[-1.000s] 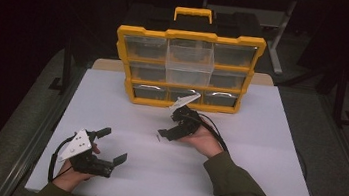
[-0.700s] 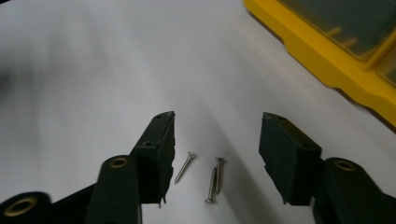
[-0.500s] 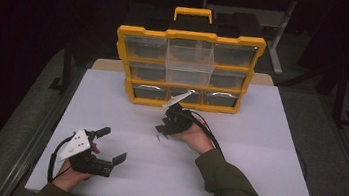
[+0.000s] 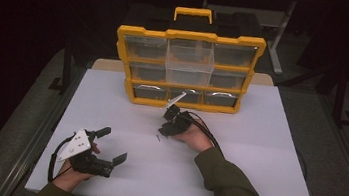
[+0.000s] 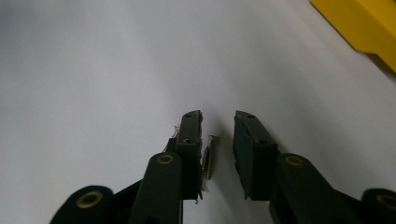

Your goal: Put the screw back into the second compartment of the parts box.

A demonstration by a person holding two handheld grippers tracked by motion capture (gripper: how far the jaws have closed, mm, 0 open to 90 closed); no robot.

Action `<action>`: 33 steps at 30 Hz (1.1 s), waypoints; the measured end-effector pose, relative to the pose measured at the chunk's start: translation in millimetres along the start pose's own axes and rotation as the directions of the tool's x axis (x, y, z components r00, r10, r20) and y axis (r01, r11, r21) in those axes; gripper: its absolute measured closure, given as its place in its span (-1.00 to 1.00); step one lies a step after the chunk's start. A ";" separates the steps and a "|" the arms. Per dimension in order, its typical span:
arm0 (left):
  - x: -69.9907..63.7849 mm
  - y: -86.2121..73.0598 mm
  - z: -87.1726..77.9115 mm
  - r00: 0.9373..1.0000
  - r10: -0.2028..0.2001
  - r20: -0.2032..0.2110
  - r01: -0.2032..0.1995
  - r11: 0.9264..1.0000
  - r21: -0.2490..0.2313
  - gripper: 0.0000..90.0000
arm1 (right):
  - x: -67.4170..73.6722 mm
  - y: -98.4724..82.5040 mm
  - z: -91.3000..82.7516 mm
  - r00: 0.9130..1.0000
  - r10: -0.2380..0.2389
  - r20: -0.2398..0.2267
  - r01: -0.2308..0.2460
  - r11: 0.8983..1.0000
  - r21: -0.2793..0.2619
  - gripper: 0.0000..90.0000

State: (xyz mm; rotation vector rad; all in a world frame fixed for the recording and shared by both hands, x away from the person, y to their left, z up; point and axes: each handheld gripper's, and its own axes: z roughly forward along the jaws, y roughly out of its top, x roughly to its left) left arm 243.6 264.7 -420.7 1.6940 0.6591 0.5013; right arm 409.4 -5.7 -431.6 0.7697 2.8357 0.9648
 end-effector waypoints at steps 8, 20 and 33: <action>0.3 0.0 -0.1 1.000 0.001 -0.001 -0.001 1.000 0.003 -1.00 | -1.8 1.3 1.7 1.000 -0.008 0.002 0.008 1.000 0.011 0.71; 0.4 -0.3 0.0 1.000 0.001 0.001 -0.001 1.000 0.005 -1.00 | -2.9 0.5 2.8 1.000 -0.017 0.017 0.016 0.999 0.048 0.84; 0.4 -0.2 -0.5 1.000 0.001 -0.001 -0.001 1.000 0.006 -1.00 | -0.9 1.1 3.5 0.999 -0.017 0.037 0.015 0.998 0.053 0.94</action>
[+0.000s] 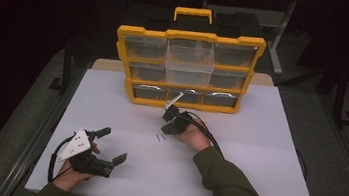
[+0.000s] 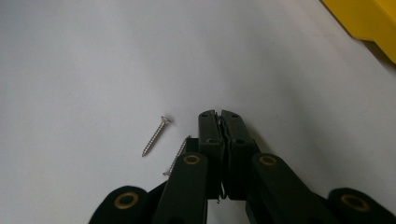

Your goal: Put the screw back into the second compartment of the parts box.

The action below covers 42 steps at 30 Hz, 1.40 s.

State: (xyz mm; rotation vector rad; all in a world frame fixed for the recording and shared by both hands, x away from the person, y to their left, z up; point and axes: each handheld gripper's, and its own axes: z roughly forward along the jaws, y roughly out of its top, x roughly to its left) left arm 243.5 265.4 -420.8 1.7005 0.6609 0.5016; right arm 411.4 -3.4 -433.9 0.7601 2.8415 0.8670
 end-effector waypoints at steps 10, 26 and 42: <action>0.5 -0.5 0.4 1.000 0.006 0.002 -0.006 1.000 0.002 -1.00 | -4.0 -1.1 -0.3 1.000 0.012 -0.025 -0.012 1.000 -0.010 0.94; 1.7 -1.1 -0.1 1.000 -0.004 -0.005 0.004 1.000 -0.011 -1.00 | -3.2 -5.8 -19.1 0.999 0.019 -0.032 -0.019 1.000 -0.022 0.94; 3.1 -1.6 -0.2 1.000 -0.012 -0.008 0.012 1.000 -0.011 -1.00 | -7.2 -25.5 -52.5 0.999 0.028 -0.038 -0.030 0.999 -0.040 0.94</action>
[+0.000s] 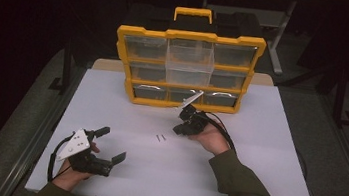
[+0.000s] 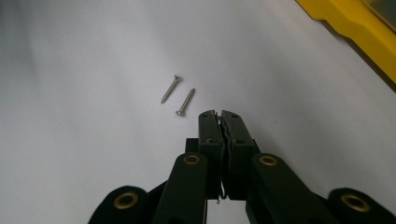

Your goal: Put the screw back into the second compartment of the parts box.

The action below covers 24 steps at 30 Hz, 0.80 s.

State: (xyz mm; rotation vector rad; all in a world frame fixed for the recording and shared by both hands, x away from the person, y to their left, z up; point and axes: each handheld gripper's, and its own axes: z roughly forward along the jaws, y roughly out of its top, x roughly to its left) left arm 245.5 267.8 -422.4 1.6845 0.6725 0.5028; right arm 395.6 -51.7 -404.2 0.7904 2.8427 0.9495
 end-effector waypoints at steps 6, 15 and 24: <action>-0.2 -0.2 -0.2 1.000 -0.008 0.001 0.008 1.000 -0.003 -1.00 | -4.0 -7.0 -16.6 1.000 0.014 0.008 -0.014 1.000 -0.014 0.94; 0.2 -0.6 -0.3 1.000 0.001 0.002 -0.001 1.000 0.004 -1.00 | -5.8 -14.8 -33.4 1.000 0.001 -0.001 -0.001 1.000 -0.022 0.94; -0.2 -0.4 -0.5 1.000 0.001 0.002 -0.001 1.000 0.002 -1.00 | -5.9 -17.9 -49.5 1.000 -0.017 -0.009 0.016 0.999 -0.039 0.94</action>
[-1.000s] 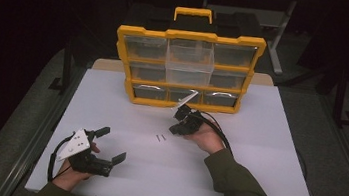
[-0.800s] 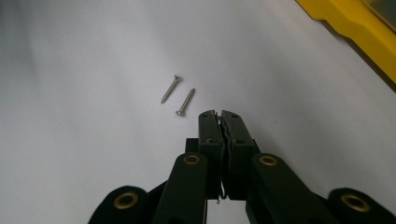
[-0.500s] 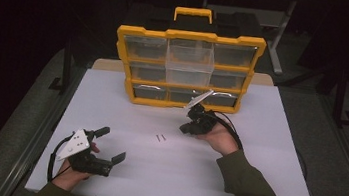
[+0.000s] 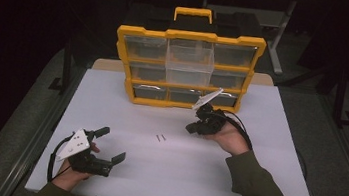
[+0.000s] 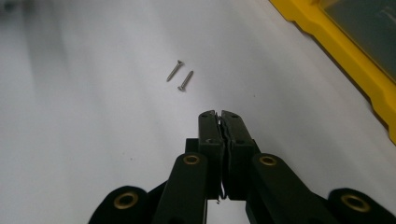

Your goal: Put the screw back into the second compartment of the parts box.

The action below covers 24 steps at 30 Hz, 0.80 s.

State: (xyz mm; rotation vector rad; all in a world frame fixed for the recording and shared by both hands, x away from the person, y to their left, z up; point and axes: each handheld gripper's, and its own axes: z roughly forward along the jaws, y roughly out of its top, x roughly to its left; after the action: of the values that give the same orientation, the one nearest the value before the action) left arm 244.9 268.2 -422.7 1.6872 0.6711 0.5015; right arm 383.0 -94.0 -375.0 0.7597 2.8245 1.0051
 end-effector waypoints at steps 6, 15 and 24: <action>-0.2 0.2 0.1 1.000 0.002 0.000 -0.002 1.000 -0.001 -1.00 | -0.4 -1.8 -10.5 1.000 0.005 -0.017 -0.005 1.000 -0.015 0.94; -0.6 0.5 0.0 1.000 0.001 -0.004 -0.001 1.000 0.001 -1.00 | -4.4 -3.8 -26.1 1.000 0.005 -0.018 -0.005 1.000 -0.016 0.94; -0.7 0.9 -0.5 1.000 -0.001 -0.007 0.001 1.000 0.002 -1.00 | -6.7 1.1 -44.2 1.000 -0.009 -0.010 0.009 1.000 -0.022 0.94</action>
State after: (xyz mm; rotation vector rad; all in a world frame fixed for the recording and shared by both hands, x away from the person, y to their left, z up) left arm 244.2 267.9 -421.7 1.6875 0.6781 0.5067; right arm 380.3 -122.0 -340.3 0.7407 2.8176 1.0397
